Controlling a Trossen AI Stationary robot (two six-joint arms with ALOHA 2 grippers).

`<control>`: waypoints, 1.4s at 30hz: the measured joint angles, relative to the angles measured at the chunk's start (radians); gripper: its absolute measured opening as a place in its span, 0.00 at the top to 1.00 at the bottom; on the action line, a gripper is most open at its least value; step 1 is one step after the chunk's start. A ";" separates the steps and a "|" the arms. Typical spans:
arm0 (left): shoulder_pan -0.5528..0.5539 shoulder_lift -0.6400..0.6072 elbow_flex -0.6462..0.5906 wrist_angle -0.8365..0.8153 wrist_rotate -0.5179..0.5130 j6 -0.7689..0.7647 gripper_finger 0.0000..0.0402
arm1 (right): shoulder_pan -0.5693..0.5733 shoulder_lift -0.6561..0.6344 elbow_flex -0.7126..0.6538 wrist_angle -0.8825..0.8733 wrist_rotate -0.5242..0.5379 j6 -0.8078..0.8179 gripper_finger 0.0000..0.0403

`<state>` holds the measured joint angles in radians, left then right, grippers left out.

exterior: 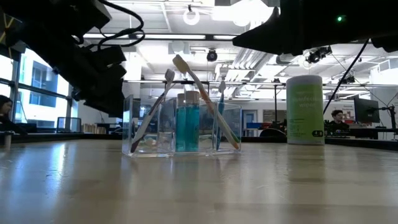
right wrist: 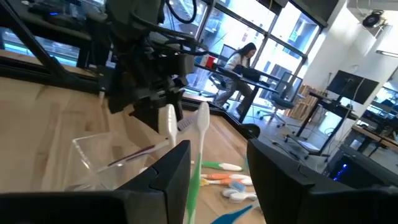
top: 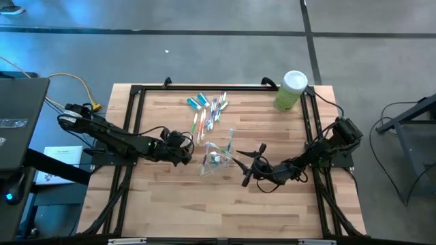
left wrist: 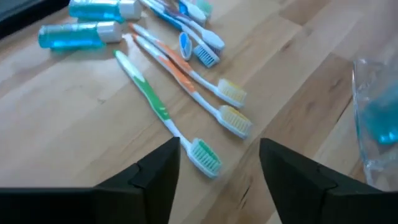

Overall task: Pick & Place toothbrushing station
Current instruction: Put the green toothbrush into the transparent organizer

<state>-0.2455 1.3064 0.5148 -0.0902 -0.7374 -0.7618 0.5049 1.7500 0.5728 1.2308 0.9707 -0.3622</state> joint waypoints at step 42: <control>0.030 0.475 0.005 0.225 -0.111 -0.216 0.84 | 0.005 0.000 0.000 -0.008 0.000 0.019 0.63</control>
<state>-0.2153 1.7813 0.5197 0.1343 -0.8482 -0.9783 0.5098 1.7504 0.5724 1.2231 0.9703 -0.3435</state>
